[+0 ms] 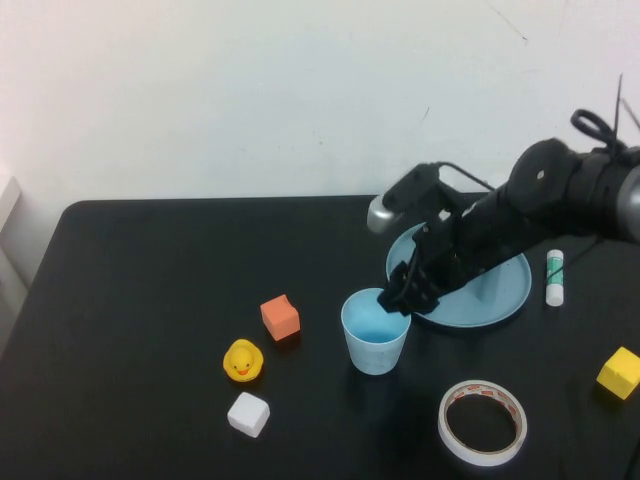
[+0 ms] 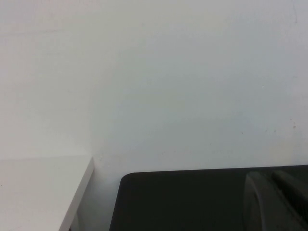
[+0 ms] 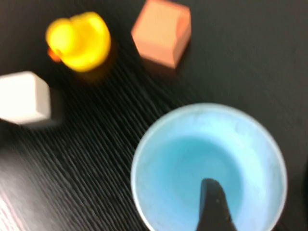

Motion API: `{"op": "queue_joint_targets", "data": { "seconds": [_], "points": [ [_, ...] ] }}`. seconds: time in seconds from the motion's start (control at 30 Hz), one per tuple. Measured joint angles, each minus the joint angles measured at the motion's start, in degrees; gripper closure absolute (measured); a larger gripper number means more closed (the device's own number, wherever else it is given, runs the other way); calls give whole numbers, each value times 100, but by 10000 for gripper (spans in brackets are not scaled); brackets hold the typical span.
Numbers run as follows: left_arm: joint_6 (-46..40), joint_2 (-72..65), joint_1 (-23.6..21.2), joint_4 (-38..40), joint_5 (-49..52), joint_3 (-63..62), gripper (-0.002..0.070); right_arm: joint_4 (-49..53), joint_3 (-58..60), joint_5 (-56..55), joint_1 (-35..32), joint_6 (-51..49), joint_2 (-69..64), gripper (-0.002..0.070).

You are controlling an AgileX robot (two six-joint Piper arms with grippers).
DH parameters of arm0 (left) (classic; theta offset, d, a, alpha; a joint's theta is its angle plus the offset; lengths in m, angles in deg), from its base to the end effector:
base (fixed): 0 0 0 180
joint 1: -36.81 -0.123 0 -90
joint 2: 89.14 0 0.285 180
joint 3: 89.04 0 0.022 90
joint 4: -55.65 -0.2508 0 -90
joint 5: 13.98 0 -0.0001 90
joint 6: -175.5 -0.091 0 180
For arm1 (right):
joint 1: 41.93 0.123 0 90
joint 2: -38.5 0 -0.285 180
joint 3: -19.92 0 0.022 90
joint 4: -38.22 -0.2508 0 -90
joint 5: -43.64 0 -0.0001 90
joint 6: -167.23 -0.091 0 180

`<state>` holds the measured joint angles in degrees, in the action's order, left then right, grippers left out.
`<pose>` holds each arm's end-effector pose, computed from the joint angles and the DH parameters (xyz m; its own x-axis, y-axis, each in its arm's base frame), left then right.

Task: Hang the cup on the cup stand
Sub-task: Pick up the cup from the table, then adjust the cup with two arms

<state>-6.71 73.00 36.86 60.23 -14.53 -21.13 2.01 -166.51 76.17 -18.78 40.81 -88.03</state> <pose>0.0679 0.0000 0.2583 0.0832 -0.0414 -0.9957 0.0036 0.9991 -0.0413 0.3970 0.2012 0.1726 -0.5204 -0.6070 -0.6006 -0.7808 0.6230 0.0469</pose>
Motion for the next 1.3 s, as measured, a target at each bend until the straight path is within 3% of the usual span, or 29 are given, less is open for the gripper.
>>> {"op": "queue_joint_targets", "data": {
  "seconds": [0.3, 0.43, 0.6, 0.7, 0.77, 0.83, 0.97, 1.03, 1.1, 1.3],
  "points": [
    [679, 0, 0, 0, -54, 0, 676, 134, 0, -86, 0, -85, -495, 289],
    [1484, 0, 0, 0, -387, 0, 676, 134, 0, -114, 0, -85, -543, 405],
    [2323, 0, 0, 0, -846, 0, 676, 111, 0, -137, 0, -94, -642, 603],
    [3047, 0, 0, -4, -1104, 0, 666, 111, 0, -150, 0, -108, -662, 651],
    [3792, 0, 0, -102, -1300, 0, 622, 111, 0, -150, 0, -108, -648, 655],
    [4841, 0, 0, -304, -1543, 0, 527, 111, 0, -113, 0, -108, -533, 656],
    [7585, 0, 0, -808, -2074, 0, 203, 111, 10, 16, 23, -108, 84, 657],
    [8989, 0, 0, -1076, -2206, 0, 88, -1, 10, 37, 74, -14, 573, 657],
    [10246, 0, 0, -1485, -2274, 0, 26, -328, 10, 14, 177, 217, 1048, 657],
    [13017, 0, 0, -2832, -2582, 0, -15, -2408, 10, -274, 814, 1786, 2173, 657]
  ]
}}
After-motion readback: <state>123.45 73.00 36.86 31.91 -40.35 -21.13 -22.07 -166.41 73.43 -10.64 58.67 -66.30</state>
